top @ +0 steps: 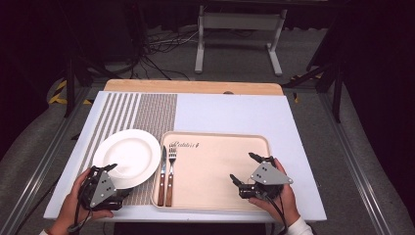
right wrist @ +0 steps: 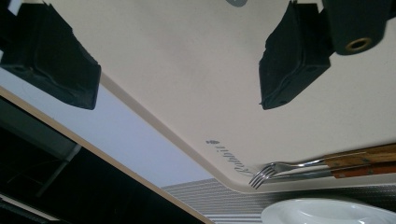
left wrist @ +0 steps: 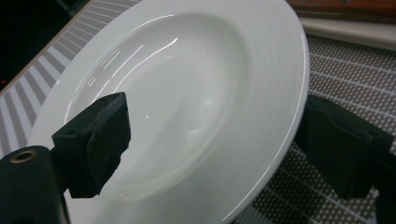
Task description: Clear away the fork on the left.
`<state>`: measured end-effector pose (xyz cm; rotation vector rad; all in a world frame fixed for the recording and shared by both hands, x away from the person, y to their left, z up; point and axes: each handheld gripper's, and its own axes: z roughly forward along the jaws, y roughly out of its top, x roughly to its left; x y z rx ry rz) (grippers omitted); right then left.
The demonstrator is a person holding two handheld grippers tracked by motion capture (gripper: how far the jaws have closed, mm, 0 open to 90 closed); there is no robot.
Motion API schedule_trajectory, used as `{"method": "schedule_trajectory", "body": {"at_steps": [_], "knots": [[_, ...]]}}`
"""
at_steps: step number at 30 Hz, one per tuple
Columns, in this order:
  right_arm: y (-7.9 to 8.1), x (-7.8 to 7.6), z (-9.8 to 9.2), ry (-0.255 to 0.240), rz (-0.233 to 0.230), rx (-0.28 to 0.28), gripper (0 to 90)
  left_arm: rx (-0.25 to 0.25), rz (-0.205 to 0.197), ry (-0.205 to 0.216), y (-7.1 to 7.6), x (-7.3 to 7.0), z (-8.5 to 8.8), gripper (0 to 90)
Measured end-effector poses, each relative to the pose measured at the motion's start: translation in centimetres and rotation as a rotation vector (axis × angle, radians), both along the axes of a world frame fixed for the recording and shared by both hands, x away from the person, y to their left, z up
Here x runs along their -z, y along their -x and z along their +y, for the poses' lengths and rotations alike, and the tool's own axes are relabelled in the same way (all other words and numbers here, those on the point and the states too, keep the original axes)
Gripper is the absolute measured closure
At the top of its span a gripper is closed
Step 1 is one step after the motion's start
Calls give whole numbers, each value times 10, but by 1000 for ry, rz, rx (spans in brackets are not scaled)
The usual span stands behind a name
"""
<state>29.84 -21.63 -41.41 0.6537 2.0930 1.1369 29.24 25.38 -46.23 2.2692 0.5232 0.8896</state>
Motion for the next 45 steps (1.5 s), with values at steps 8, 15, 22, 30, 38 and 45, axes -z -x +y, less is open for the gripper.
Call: {"method": "schedule_trajectory", "body": {"at_steps": [8,15,22,30,38,45], "knots": [[0,2,1,14,4,-7,138,-33,-17,-55,1,5,-3,171],[1,1,1,14,-3,-5,137,-51,-29,-95,-2,7,-2,217],[0,2,1,22,4,-3,137,-44,-28,-154,-2,6,-7,301],[-6,3,6,28,18,9,138,35,13,-181,-4,5,-9,555],[-8,5,7,43,28,29,143,33,-6,-215,-3,7,-13,634],[-12,4,6,52,38,64,152,29,-47,-277,1,8,-18,666]]}}
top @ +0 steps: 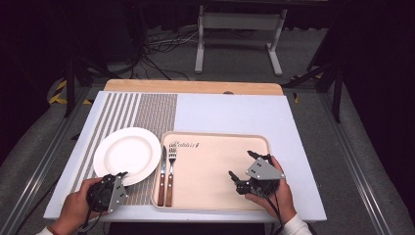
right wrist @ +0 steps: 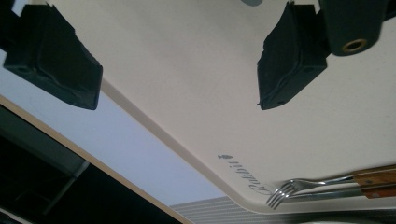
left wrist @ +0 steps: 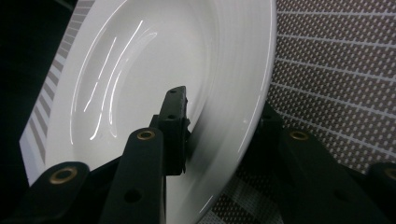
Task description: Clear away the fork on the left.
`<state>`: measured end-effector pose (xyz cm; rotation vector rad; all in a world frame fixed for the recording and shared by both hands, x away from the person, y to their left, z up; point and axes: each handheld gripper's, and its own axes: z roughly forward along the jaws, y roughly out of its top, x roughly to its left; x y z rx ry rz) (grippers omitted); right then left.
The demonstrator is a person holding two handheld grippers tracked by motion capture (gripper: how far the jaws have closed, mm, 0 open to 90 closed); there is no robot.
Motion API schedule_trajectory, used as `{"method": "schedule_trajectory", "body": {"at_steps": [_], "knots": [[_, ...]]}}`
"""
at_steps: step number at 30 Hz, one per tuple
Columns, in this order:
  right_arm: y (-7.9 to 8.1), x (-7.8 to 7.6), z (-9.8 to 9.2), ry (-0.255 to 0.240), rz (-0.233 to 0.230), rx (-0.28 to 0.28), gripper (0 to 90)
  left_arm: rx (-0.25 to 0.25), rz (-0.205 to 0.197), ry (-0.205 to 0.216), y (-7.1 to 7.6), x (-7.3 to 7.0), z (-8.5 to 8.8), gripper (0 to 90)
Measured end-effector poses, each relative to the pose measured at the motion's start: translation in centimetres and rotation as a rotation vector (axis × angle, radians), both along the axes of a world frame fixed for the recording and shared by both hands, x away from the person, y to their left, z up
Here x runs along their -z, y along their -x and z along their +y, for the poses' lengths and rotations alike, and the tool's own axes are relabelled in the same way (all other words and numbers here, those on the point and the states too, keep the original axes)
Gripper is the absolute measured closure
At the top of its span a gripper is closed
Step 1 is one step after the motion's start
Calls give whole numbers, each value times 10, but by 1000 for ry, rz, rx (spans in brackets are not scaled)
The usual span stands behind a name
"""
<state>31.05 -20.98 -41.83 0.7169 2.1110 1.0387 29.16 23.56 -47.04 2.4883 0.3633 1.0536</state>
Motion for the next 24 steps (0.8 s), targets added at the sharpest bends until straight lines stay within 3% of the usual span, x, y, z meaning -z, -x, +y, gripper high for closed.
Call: {"method": "schedule_trajectory", "body": {"at_steps": [2,4,7,9,12,14,24], "knots": [[-3,2,-1,2,18,19,155,-4,-41,-82,3,1,-3,685],[-3,2,-3,1,25,25,156,7,-71,-124,3,2,-6,712],[-3,2,-3,3,29,31,155,9,-87,-133,2,1,-6,742],[-3,3,-3,4,31,33,156,15,-130,-162,2,-4,-8,766],[-3,3,-3,9,36,32,155,34,-159,-193,2,-4,-12,792],[-3,3,-1,16,33,28,154,34,-164,-214,2,-4,-14,800],[-3,2,-4,7,29,38,153,36,-184,-219,2,-3,-18,815]]}}
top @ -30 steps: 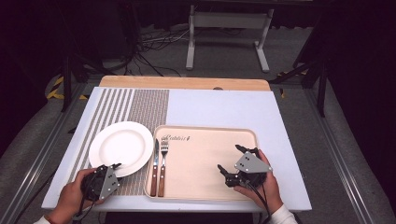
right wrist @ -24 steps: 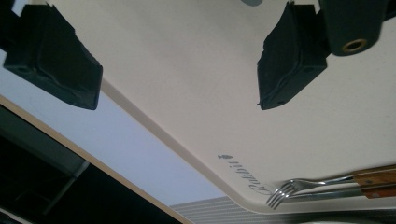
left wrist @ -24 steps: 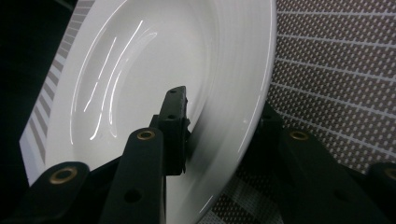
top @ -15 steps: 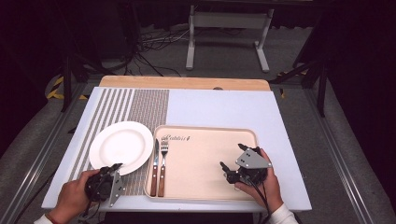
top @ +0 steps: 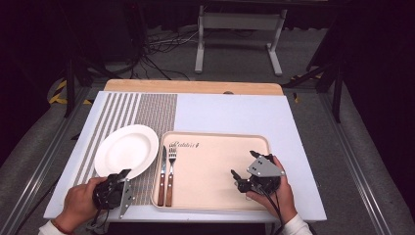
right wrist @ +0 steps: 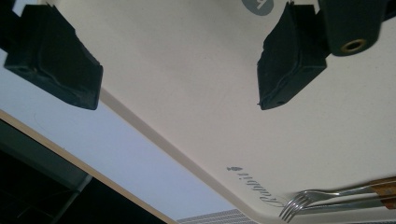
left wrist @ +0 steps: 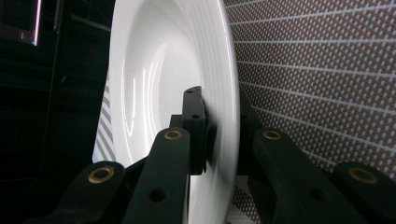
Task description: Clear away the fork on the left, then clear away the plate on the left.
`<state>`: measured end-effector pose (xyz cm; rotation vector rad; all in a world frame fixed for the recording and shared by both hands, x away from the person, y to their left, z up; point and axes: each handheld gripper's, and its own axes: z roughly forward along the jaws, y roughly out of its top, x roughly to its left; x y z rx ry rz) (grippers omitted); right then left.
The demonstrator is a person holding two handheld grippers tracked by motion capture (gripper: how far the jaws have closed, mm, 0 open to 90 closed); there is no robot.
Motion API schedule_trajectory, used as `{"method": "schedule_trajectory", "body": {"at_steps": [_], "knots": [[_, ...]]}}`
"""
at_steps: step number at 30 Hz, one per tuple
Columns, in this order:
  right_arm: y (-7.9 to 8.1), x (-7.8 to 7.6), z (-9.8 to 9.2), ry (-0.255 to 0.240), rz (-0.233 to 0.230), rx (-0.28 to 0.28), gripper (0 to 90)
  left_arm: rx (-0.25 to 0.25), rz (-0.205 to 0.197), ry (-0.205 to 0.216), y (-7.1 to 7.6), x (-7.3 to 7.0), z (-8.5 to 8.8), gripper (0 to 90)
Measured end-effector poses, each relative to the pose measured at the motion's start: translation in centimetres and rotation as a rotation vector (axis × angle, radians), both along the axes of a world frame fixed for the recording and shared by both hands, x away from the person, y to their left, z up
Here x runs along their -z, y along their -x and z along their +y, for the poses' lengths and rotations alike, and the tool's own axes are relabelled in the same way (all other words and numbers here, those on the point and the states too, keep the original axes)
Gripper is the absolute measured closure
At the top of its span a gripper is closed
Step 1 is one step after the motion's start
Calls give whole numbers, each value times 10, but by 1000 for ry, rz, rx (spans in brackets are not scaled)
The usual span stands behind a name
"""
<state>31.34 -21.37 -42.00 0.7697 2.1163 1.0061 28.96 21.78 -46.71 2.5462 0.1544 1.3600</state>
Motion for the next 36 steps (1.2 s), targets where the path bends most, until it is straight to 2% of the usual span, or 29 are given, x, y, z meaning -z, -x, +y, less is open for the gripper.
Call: {"method": "schedule_trajectory", "body": {"at_steps": [1,2,3,4,5,6,7,13,14,18,19,26,27,28,30,32,33,36], "knots": [[0,0,0,-1,1,-1,153,18,-10,-7,0,0,-1,815],[0,0,0,-1,2,-1,153,3,-8,-15,2,0,-1,815],[1,0,0,0,5,-7,155,24,-11,-20,1,0,-1,815],[1,0,1,3,6,-15,156,30,-9,-13,1,-1,-1,815],[1,0,1,6,3,-21,155,9,-3,-7,2,-1,-1,815],[1,-1,1,9,1,-24,152,28,-7,-10,1,-2,-1,815],[2,-1,1,9,0,-24,151,22,1,10,2,-1,-1,815],[2,-3,1,4,-12,-23,148,17,-15,-23,5,0,-4,814],[3,-4,1,-4,-16,-24,148,26,-31,-47,6,-2,-7,815],[3,-4,1,-3,-20,-25,149,15,-41,-46,5,-5,-8,815],[3,-4,1,-2,-22,-24,149,10,-39,-20,3,-6,-7,815],[4,-5,-3,-18,-32,-2,147,10,-53,-27,-1,-14,-11,815],[5,-4,-3,-14,-28,-1,147,9,-56,-10,-1,-15,-12,815],[5,-2,-4,-17,-23,-2,147,26,-65,-10,-2,-16,-13,815],[5,-3,-4,-21,-27,-3,145,14,-65,-19,-1,-17,-15,815],[6,-3,-4,-23,-37,-8,143,28,-83,-32,-1,-20,-18,815],[7,-3,-4,-23,-41,-10,143,20,-82,-15,-1,-20,-18,815],[8,-4,-5,-24,-47,-12,141,19,-90,-6,-2,-25,-20,815]]}}
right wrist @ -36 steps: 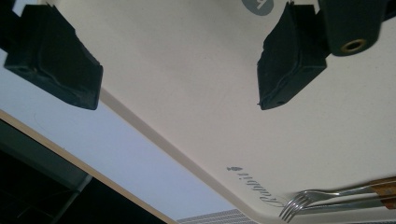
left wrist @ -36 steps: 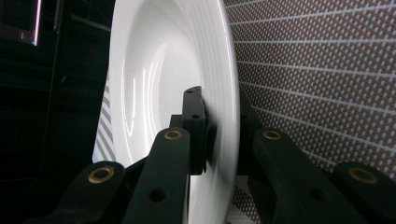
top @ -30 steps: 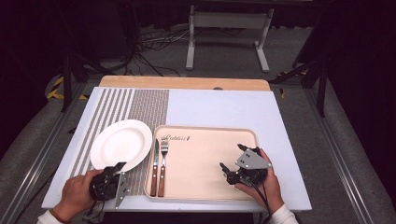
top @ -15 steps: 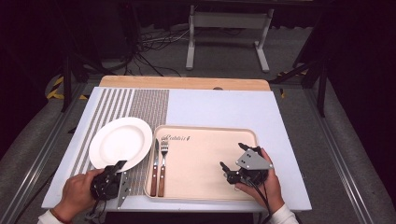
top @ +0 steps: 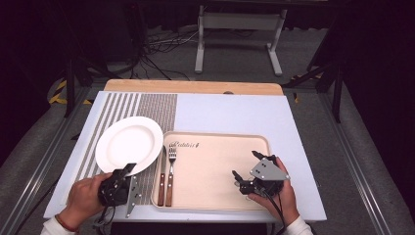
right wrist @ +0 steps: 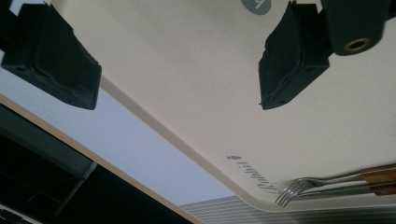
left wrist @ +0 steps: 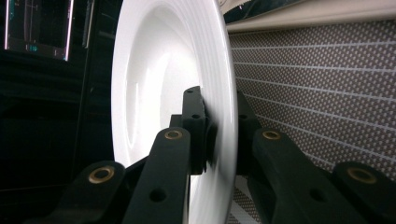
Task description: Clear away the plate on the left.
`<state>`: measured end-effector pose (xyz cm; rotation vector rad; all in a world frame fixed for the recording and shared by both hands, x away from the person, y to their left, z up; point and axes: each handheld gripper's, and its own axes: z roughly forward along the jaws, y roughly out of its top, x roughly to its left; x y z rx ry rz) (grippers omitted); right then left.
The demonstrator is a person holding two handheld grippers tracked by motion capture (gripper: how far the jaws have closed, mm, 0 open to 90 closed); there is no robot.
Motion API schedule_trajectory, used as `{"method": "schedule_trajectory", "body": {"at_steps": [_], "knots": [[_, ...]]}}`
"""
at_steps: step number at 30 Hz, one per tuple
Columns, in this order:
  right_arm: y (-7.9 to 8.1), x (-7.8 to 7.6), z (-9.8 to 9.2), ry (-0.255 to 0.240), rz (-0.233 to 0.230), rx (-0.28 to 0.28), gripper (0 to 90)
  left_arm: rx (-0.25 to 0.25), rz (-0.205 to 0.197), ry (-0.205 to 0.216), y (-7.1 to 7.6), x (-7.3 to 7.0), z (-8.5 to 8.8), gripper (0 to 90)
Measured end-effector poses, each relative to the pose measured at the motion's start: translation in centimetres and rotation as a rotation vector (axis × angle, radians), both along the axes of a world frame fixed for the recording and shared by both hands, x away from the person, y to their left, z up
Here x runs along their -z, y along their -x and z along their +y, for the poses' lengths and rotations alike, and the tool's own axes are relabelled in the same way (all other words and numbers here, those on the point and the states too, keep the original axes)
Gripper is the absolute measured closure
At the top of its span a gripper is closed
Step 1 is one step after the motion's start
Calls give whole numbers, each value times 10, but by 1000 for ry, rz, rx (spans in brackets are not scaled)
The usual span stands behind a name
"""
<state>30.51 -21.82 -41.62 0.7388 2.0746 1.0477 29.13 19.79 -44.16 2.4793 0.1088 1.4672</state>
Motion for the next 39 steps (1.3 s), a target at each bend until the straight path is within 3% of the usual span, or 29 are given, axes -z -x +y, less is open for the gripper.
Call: {"method": "schedule_trajectory", "body": {"at_steps": [12,17,24,25,34,39], "knots": [[1,-3,-2,-17,-18,6,139,32,-47,3,-6,-14,-18,815],[2,-4,-4,-18,-24,9,138,72,-72,8,-7,-19,-31,815],[2,-6,-5,-18,-31,16,138,93,-80,10,-6,-21,-47,814],[3,-6,-6,-18,-35,18,138,117,-82,5,-6,-22,-54,815],[3,-8,-8,-25,-45,28,138,175,-103,-4,-6,-22,-75,814],[3,-8,-8,-19,-50,38,138,183,-110,-6,-4,-21,-83,814]]}}
